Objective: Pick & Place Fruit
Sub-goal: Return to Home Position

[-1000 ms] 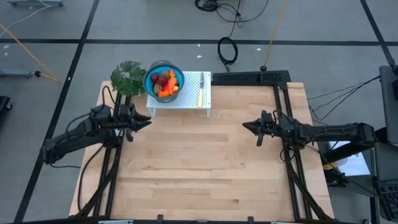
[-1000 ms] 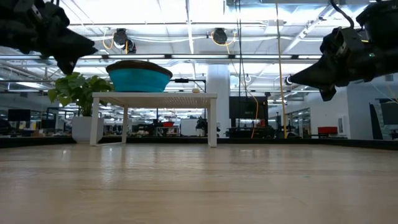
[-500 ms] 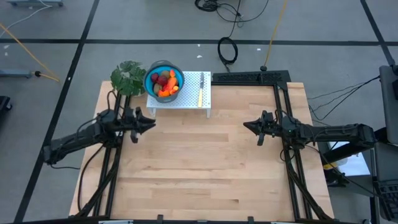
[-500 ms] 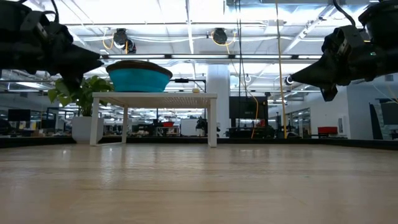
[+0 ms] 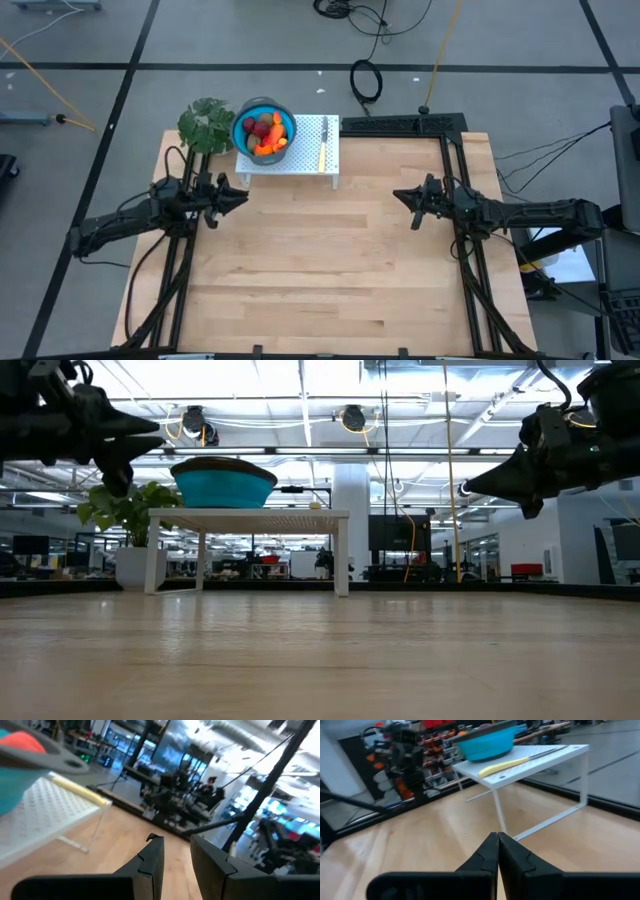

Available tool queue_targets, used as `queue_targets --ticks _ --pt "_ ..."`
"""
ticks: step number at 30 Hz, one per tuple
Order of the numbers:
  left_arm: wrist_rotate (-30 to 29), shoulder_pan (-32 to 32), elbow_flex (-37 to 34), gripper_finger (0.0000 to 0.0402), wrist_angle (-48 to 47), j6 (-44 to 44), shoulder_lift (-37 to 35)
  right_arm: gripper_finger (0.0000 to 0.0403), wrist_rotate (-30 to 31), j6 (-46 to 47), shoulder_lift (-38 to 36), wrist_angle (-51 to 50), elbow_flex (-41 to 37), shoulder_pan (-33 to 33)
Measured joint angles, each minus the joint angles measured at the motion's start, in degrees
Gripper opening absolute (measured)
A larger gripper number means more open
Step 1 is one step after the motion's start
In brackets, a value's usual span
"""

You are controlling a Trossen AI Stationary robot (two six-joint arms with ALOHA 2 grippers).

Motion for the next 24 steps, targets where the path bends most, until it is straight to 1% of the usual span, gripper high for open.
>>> queue_targets --ticks 2,8,11,13,15,17,24 --pt "-2.34 -1.68 0.27 0.0092 -1.86 1.08 0.03 0.0 1.22 -0.07 0.0 0.36 0.0 -0.02" --pt "-5.79 -5.83 0.73 0.0092 -2.15 2.21 -0.02 0.0 1.25 -0.07 0.0 0.35 0.0 -0.02" --pt "-6.32 -7.07 4.0 0.0092 -3.98 4.91 -0.03 0.0 1.25 -0.07 0.0 0.36 0.0 -0.02" --pt "-7.65 -7.48 7.55 0.0092 -9.5 7.84 -0.07 0.0 1.25 -0.05 0.0 0.36 0.0 -0.02" --pt "-9.35 -7.77 10.81 0.0092 -18.18 10.42 -0.07 0.0 1.25 -0.07 0.0 0.4 0.0 -0.02" --pt "-11.55 -8.1 11.85 0.0092 -22.73 10.8 -0.07 0.0 1.24 -0.5 0.0 0.49 0.0 -0.02" --pt "-13.15 -8.9 8.34 0.0092 -17.93 10.65 -0.04 0.0 1.23 -3.16 0.0 0.84 -0.02 -0.02"
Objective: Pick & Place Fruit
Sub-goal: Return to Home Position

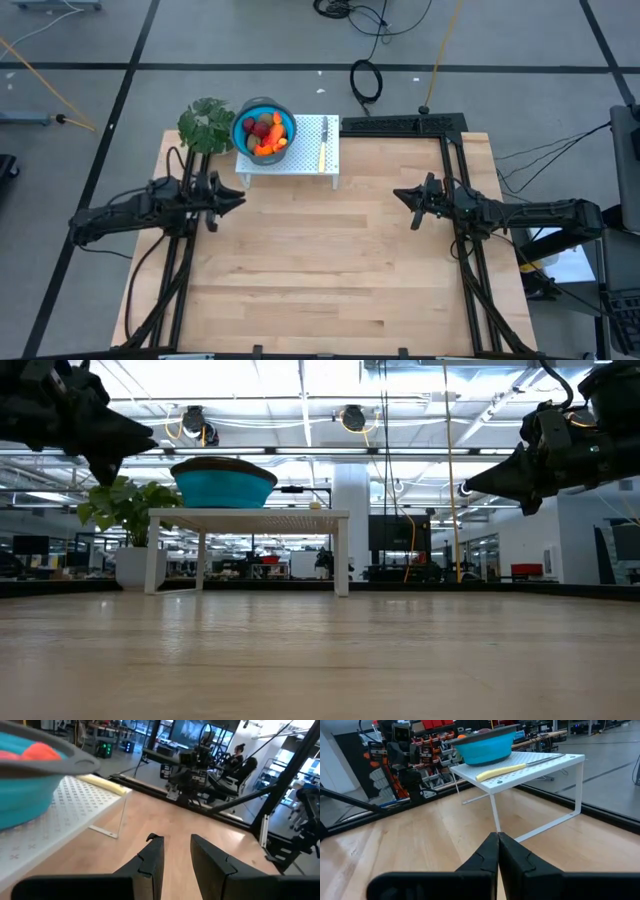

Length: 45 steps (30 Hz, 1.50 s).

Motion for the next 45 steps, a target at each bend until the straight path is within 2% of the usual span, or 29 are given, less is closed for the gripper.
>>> queue_targets --ticks 9,15,36,45 --pt "-0.58 -0.02 -6.01 0.0092 6.6 -1.12 0.0 0.0 -0.01 -0.16 0.0 0.84 0.0 0.0" --pt "-1.73 -0.02 -8.21 0.0092 7.14 -0.56 0.02 0.0 -0.01 -0.17 0.0 1.65 0.0 0.0" --pt "-2.96 -0.02 -8.45 0.0093 7.49 2.08 0.04 0.0 -0.08 0.2 -0.29 1.73 -0.01 0.07" --pt "-2.99 -0.02 -8.45 0.0093 7.42 2.17 0.04 0.0 -0.49 1.48 -3.8 -5.71 0.0 0.07"
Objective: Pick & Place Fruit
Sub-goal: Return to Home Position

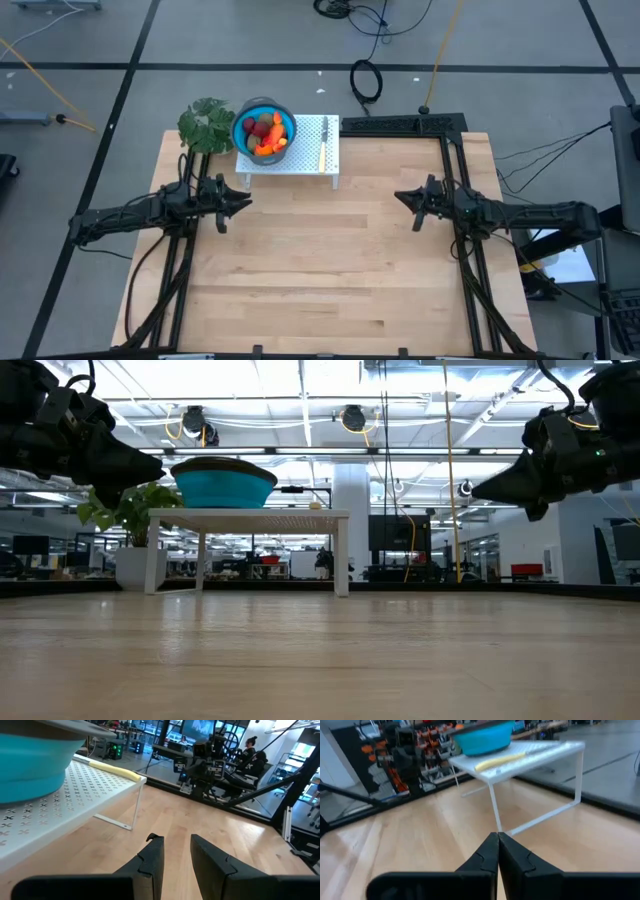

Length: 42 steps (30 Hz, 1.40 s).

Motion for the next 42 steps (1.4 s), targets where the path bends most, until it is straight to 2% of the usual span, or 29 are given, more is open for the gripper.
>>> queue_targets --ticks 6,14,28,42 --pt "-0.02 0.0 0.0 0.0093 -0.04 1.94 0.0 0.0 -5.64 1.95 -6.28 -11.82 1.92 -0.02" --pt "-0.13 0.0 -0.02 0.0093 -0.07 7.15 -0.02 0.0 -5.81 1.65 -13.71 -22.18 3.87 -0.02" --pt "-0.15 0.0 -0.02 0.0093 -0.07 7.24 -0.01 0.0 -5.64 -5.26 -13.93 -21.32 3.87 -0.02" --pt "-0.16 0.0 -0.04 0.0093 -0.07 7.25 -0.02 0.0 -5.64 -5.73 -13.9 -21.35 3.87 -0.02"
